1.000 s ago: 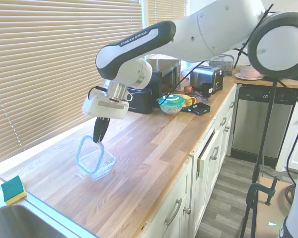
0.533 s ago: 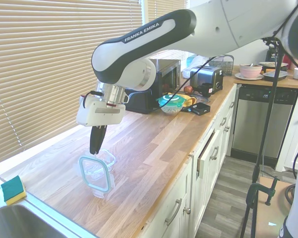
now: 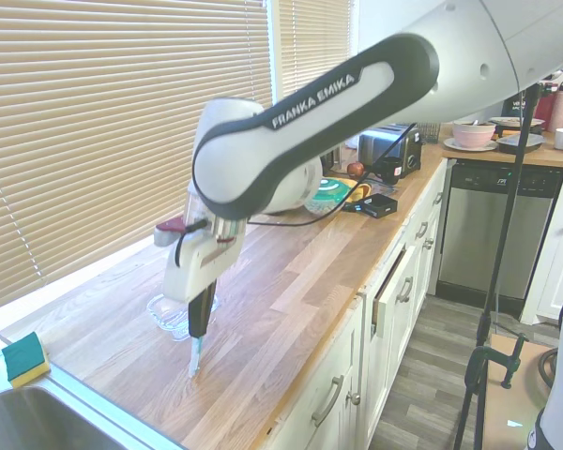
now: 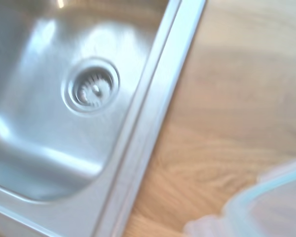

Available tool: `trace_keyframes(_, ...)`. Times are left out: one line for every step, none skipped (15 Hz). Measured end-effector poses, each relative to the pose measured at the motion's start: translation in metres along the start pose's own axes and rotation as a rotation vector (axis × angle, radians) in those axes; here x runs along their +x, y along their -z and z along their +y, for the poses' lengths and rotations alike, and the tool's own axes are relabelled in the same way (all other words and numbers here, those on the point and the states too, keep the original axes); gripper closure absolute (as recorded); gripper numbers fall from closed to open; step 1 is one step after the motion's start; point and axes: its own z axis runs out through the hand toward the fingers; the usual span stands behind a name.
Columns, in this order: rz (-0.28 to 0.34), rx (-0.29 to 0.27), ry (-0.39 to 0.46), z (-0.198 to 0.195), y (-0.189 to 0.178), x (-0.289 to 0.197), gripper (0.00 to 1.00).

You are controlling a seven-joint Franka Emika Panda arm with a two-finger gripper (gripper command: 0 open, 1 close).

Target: Uncover the lid of the food container

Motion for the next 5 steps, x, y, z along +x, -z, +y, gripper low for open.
trace_keyframes(0.009,-0.013,-0.008,0.0,-0.014,0.001,1.0)
trace_keyframes(0.019,-0.021,-0.016,-0.002,-0.026,0.004,1.0)
trace_keyframes(0.024,-0.024,-0.02,-0.004,-0.034,0.007,1.0)
trace_keyframes(0.025,-0.024,-0.023,-0.007,-0.036,0.009,1.0)
trace_keyframes(0.029,-0.019,-0.025,-0.009,-0.034,0.01,1.0)
